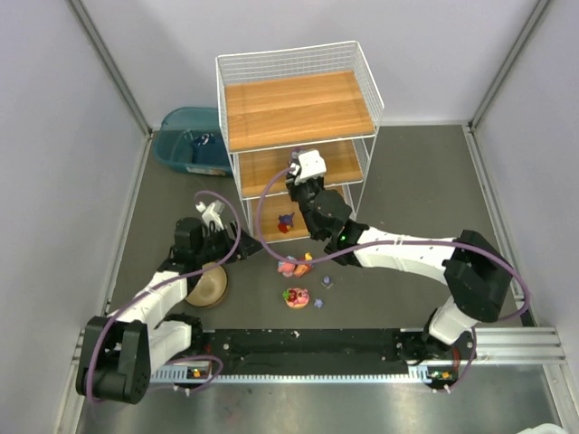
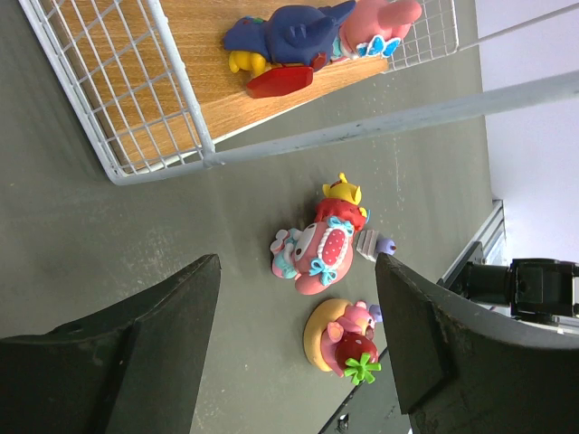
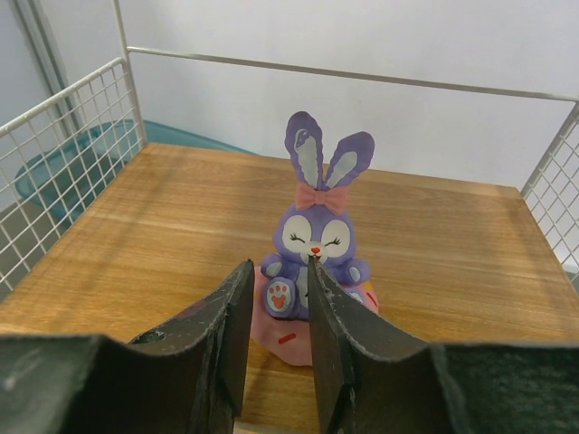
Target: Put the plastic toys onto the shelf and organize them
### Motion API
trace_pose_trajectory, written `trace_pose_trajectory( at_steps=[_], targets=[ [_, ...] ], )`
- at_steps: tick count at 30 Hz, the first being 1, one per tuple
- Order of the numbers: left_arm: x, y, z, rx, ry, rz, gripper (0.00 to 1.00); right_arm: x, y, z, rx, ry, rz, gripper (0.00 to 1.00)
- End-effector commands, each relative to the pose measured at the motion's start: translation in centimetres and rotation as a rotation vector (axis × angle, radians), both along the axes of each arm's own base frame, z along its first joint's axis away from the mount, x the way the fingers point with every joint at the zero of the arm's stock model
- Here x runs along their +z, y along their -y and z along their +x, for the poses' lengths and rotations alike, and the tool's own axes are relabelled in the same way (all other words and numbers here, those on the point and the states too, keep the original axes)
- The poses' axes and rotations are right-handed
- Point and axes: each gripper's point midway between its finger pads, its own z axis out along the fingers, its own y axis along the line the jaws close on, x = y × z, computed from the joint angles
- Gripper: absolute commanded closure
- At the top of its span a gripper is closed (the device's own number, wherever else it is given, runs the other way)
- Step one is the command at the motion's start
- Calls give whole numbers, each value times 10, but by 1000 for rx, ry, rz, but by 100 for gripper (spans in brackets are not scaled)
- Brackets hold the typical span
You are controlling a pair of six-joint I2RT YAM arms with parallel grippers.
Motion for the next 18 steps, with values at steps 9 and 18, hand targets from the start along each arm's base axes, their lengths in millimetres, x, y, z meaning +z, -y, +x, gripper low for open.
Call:
trace_pose_trajectory(
  at_steps=[9,18],
  targets=[
    [16,3,7,-18,82,-14,25,-25,-8,-22,122,-52,-53,69],
    [17,3,7,-18,81,-16,25,-25,-9,-24,134,-37,-89,68]
  ],
)
